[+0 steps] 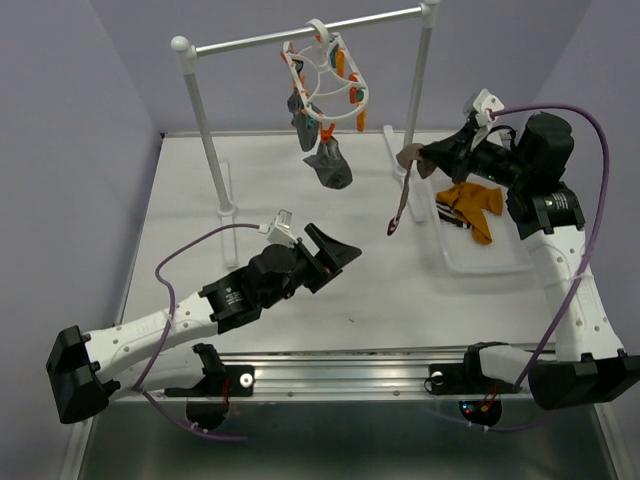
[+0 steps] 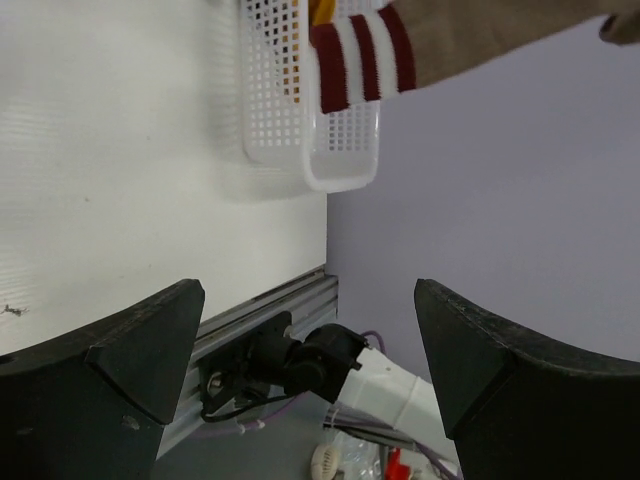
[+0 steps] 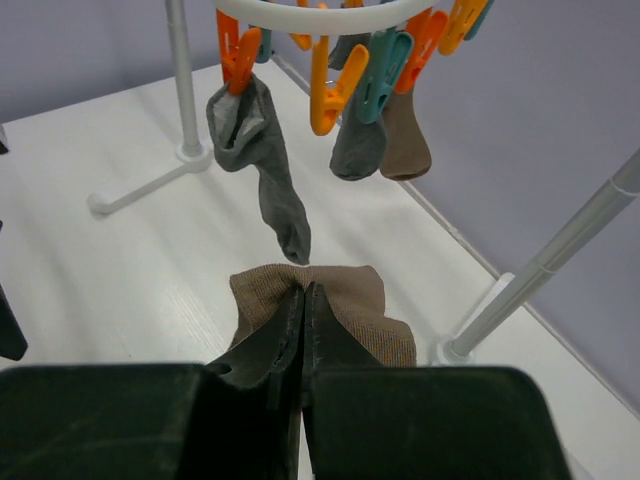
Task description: Clip the socks to the hanger
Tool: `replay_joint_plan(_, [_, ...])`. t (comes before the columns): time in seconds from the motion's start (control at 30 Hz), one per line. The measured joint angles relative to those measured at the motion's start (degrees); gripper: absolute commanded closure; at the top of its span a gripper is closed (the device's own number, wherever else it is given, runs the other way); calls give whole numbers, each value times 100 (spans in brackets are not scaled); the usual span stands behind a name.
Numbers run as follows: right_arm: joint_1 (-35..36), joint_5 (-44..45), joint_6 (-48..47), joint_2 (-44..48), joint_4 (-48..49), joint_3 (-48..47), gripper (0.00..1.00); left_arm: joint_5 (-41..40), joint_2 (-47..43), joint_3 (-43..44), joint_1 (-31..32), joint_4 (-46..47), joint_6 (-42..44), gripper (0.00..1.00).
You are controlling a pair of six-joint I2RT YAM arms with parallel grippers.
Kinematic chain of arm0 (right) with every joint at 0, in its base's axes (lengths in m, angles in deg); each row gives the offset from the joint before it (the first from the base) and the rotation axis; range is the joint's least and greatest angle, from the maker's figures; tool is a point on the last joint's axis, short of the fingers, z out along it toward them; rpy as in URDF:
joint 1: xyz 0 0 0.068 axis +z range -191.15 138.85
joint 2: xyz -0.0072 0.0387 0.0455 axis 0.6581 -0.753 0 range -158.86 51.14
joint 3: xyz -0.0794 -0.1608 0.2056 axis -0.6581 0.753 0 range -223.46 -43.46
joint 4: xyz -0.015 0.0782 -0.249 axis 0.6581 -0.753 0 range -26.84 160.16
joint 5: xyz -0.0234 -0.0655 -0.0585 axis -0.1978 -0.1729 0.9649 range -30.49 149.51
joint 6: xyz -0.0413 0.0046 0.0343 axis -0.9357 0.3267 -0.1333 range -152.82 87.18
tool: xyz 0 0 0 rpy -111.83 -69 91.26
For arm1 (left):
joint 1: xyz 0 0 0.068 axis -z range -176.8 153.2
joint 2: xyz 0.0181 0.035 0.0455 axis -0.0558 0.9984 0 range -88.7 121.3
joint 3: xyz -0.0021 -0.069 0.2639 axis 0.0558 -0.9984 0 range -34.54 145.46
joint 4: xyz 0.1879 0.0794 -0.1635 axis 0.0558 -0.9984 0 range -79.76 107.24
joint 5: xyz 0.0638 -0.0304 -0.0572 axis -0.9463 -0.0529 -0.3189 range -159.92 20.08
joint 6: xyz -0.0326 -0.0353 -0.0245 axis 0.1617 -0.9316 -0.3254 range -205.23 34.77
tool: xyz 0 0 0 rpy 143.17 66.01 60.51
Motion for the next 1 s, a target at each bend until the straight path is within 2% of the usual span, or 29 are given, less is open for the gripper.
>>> replay_joint_plan(0.2, [240,-122,308,120,686,472,99,-450,-291,-787,0,450,-997,1])
replay_joint_plan(0.43, [658,33,317,227,1176,780,99,-649,116,-946,0,1040,-2179,1])
replay_joint_plan(0.57, [1132,542,238,136,1272,780,99,-789,420,-946,0,1182,-2721,1])
replay_joint_plan(0.8, [2081,1805,262,-164,1445,855,99,-1290,424,-1071,0,1305,-3709,1])
replay_joint_plan(1.0, [2750,2704,155,-284,1488,1099,99,-1641,385,-1193,0,1231,-4006,1])
